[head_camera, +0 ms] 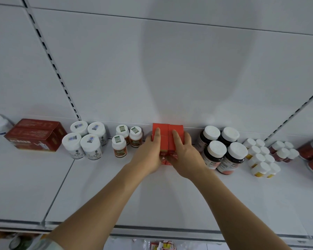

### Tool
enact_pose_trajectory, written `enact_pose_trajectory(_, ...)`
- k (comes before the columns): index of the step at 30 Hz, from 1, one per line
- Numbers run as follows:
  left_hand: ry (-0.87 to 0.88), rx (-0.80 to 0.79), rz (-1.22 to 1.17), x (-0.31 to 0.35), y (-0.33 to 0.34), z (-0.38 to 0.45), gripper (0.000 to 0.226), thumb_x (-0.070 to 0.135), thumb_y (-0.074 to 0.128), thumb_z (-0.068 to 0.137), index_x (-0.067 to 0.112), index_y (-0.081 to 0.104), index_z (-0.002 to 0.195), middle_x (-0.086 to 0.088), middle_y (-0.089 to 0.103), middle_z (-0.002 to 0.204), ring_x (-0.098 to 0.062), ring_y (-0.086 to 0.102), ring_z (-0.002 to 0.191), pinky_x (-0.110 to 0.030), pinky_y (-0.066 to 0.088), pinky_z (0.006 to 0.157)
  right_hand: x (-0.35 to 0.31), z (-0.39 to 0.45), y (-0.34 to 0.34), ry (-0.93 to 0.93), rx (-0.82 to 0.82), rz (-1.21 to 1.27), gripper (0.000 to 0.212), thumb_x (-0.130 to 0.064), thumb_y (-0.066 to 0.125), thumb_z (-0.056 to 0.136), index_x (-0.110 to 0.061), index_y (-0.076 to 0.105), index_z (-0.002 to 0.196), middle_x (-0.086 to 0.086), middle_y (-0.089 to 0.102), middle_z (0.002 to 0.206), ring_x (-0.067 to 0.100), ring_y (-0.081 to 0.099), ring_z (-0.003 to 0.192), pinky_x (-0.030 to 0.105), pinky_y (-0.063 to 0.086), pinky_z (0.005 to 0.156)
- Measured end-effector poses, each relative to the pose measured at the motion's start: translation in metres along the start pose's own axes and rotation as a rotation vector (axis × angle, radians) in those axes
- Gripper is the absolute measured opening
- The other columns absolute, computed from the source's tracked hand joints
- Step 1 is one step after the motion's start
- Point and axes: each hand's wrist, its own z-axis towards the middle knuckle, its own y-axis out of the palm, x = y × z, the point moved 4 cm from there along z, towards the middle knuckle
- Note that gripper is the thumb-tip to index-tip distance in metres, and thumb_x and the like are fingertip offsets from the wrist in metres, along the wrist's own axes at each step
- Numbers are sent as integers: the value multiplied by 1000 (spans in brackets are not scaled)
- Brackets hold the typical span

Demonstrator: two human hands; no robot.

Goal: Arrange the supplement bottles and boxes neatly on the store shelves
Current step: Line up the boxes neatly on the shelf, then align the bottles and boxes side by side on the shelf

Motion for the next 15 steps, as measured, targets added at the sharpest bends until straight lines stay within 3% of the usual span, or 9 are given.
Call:
enact_pose_trajectory(5,0,-3,-50,-1,-1,-1,97,20,62,92,19,-10,157,-14,16,160,-34,46,133,-40,45,98,-2,-2,-2,0,15,19,93,-45,65,91,-18,8,160,19,10,160,43,53,123,45,50,91)
enact_pose_trajectory(9,29,-3,-78,4,-8,-8,108,27,69,88,25,-16,156,-16,14,160,-34,47,132,-39,46,97,-3,-7,-6,-30,41,-6,99,-46,69,86,-22,7,160,19,-3,165,41,20,148,53,38,112)
enact_pose_trajectory(15,79,89,-49,7,-42,-26,104,33,69,86,32,-7,157,-8,31,154,-28,46,133,-41,48,97,-13,-14,-22,-132,151,-59,88,-55,60,87,-19,21,158,21,8,165,41,16,150,54,29,118)
